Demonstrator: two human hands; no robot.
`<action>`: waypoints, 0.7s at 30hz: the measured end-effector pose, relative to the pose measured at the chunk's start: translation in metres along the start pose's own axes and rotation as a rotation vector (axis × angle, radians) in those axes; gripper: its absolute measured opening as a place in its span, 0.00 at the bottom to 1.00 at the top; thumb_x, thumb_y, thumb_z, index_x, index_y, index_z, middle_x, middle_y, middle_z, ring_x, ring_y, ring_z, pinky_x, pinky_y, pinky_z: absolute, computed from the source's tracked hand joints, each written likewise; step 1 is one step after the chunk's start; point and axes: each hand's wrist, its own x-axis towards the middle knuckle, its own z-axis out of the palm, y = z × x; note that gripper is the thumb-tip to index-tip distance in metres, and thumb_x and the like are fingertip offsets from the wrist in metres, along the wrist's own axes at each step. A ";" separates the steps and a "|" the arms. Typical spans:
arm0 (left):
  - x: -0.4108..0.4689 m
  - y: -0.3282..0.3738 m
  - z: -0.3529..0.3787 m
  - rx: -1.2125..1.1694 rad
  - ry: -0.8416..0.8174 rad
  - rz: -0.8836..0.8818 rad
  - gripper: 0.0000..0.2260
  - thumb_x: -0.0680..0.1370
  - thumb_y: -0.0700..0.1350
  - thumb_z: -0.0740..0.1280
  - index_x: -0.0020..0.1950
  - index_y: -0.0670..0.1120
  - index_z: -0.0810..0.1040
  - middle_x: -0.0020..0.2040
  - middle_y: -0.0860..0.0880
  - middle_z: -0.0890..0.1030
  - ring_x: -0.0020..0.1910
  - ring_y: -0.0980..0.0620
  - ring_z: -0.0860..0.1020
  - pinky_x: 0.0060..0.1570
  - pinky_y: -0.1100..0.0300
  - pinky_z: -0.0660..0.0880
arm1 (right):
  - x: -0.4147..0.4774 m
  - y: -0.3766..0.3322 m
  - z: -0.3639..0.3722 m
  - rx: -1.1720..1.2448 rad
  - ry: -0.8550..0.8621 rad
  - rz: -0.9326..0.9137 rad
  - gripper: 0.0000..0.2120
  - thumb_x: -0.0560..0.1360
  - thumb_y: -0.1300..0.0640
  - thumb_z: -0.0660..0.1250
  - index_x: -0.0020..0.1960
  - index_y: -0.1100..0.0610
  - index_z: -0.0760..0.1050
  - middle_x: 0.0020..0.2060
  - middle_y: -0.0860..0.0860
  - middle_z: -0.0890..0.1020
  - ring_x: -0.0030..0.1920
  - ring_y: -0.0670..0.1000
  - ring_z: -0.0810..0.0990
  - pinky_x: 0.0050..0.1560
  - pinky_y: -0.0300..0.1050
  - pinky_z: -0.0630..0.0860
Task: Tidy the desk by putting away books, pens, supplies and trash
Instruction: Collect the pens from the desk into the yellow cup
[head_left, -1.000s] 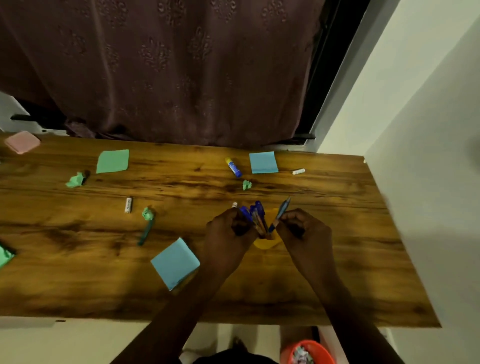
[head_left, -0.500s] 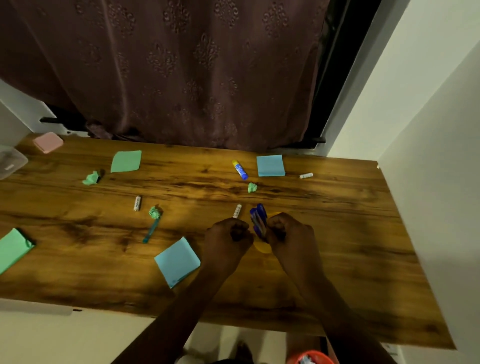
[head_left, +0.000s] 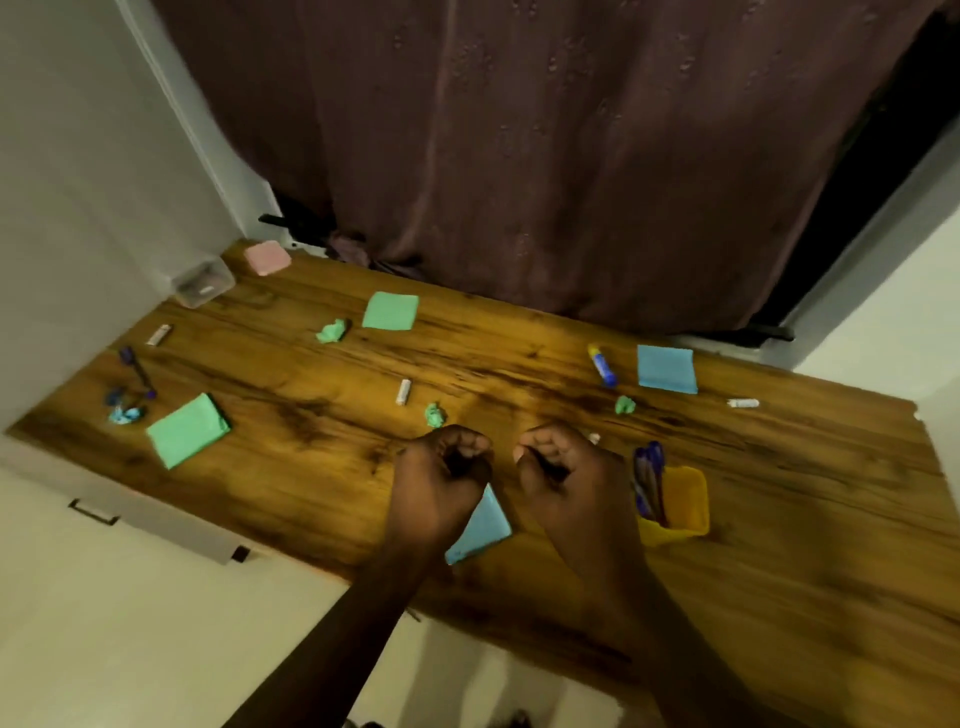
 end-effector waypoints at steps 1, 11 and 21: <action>0.001 -0.002 -0.017 -0.002 0.028 -0.009 0.09 0.74 0.33 0.72 0.47 0.46 0.85 0.42 0.53 0.86 0.44 0.58 0.85 0.48 0.63 0.80 | 0.002 -0.009 0.014 0.024 -0.025 -0.011 0.02 0.77 0.57 0.72 0.49 0.54 0.82 0.42 0.42 0.85 0.46 0.37 0.83 0.44 0.29 0.77; 0.012 -0.056 -0.198 -0.004 0.253 -0.082 0.05 0.75 0.42 0.75 0.48 0.51 0.85 0.43 0.56 0.86 0.45 0.56 0.85 0.52 0.50 0.82 | 0.018 -0.106 0.155 0.150 -0.248 -0.027 0.03 0.77 0.58 0.73 0.50 0.53 0.82 0.42 0.42 0.85 0.46 0.38 0.84 0.45 0.32 0.79; 0.010 -0.106 -0.331 -0.014 0.371 -0.200 0.03 0.75 0.48 0.75 0.47 0.52 0.86 0.43 0.53 0.87 0.48 0.51 0.86 0.51 0.44 0.83 | 0.014 -0.179 0.265 0.088 -0.331 -0.032 0.04 0.77 0.54 0.73 0.52 0.49 0.82 0.45 0.39 0.84 0.47 0.37 0.82 0.46 0.32 0.79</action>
